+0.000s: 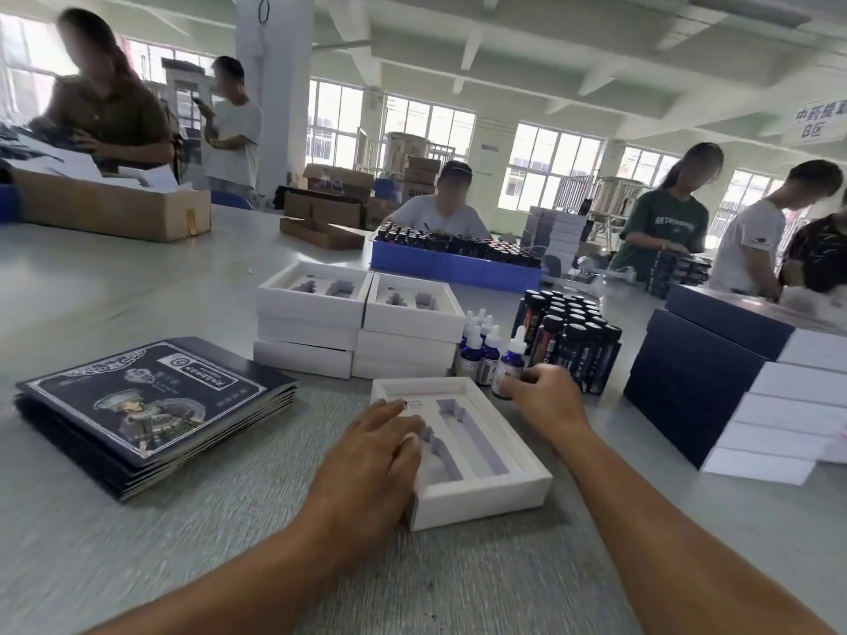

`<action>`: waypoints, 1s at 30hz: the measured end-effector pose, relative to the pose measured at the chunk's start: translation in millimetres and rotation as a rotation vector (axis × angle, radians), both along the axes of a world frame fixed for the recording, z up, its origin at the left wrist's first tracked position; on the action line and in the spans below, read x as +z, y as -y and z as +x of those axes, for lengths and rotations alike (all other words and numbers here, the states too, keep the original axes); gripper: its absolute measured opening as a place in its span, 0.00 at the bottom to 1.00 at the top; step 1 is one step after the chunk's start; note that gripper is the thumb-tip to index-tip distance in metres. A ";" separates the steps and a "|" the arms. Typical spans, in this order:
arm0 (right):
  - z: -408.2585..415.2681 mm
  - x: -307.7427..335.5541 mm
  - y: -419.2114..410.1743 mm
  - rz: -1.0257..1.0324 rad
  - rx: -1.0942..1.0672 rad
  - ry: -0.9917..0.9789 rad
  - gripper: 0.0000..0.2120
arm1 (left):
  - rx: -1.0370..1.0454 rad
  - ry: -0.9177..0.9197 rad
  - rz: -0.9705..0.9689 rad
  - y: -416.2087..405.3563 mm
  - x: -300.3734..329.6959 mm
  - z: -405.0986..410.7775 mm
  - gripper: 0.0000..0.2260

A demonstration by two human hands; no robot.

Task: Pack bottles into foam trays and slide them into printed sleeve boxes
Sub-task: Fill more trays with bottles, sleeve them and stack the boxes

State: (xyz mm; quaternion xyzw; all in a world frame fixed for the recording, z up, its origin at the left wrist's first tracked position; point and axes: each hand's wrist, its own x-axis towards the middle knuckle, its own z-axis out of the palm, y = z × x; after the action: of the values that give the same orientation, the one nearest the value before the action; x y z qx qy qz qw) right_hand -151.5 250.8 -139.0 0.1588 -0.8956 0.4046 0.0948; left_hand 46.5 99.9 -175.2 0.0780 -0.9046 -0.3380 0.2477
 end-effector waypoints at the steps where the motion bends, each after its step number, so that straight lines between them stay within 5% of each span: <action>1: 10.2 6.5 -2.9 -0.046 0.022 -0.029 0.11 | 0.008 -0.002 0.017 0.1 1.1 -0.1 0.17; 10: 119.1 8.2 2.9 0.411 0.316 -0.148 0.26 | 0.128 -0.031 0.036 -6.1 1.3 4.5 0.17; 25: 120.7 7.3 -0.1 0.529 0.399 -0.110 0.17 | 0.109 0.000 -0.097 -3.6 -3.0 6.2 0.17; 30: 127.7 6.5 -1.7 0.602 0.447 -0.129 0.16 | -0.074 0.033 -0.231 -11.7 -4.8 11.8 0.25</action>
State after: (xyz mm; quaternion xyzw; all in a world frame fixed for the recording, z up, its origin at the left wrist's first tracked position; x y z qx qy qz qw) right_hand -23.8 252.5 -132.6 0.3963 -0.9098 0.1232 0.0093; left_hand 58.2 111.7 -180.0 0.0209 -0.9436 -0.2394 0.2276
